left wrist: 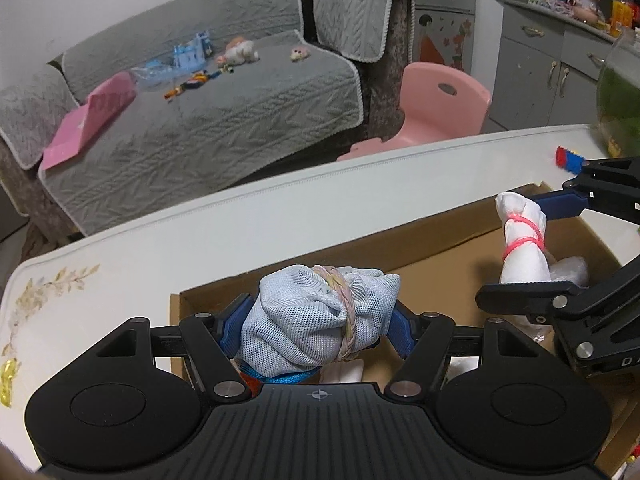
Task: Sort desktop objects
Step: 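Carry both rolls into the box and open both grippers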
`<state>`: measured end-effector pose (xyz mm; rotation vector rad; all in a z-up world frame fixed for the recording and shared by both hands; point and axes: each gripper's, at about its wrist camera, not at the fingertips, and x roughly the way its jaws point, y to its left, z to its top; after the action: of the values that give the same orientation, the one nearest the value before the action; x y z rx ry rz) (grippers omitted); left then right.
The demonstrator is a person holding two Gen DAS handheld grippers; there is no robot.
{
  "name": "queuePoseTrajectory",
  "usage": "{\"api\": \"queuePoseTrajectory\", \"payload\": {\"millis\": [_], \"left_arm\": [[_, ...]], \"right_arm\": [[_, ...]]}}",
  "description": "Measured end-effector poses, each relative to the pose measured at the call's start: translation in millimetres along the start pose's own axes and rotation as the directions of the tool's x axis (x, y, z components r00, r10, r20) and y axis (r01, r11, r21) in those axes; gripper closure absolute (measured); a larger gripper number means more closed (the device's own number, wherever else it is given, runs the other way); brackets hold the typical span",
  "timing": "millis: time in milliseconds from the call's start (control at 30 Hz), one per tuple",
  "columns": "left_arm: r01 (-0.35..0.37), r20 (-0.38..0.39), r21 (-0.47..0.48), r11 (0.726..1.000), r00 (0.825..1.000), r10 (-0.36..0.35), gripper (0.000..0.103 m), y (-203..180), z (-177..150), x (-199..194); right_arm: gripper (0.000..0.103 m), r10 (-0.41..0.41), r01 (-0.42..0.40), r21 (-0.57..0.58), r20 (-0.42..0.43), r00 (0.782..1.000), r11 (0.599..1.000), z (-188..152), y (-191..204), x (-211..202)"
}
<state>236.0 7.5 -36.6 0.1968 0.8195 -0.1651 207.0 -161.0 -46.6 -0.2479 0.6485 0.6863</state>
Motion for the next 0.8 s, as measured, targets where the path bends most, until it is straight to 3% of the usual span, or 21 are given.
{"api": "queuePoseTrajectory", "payload": {"millis": [333, 533, 800], "left_arm": [[-0.014, -0.035, -0.002, 1.0, 0.999, 0.014, 0.027, 1.4, 0.2, 15.0], [-0.034, -0.027, -0.011, 0.999, 0.999, 0.034, 0.016, 1.4, -0.9, 13.0], [-0.039, -0.003, -0.003, 0.999, 0.999, 0.039, 0.011, -2.9, -0.4, -10.4]], "right_arm": [[0.035, -0.016, 0.016, 0.004, -0.092, 0.996, 1.0, -1.8, 1.1, 20.2], [0.028, -0.035, 0.035, -0.011, -0.086, 0.996, 0.999, 0.5, 5.2, 18.0], [0.025, -0.042, 0.042, -0.002, -0.063, 0.997, 0.999, 4.1, 4.4, 5.8]]}}
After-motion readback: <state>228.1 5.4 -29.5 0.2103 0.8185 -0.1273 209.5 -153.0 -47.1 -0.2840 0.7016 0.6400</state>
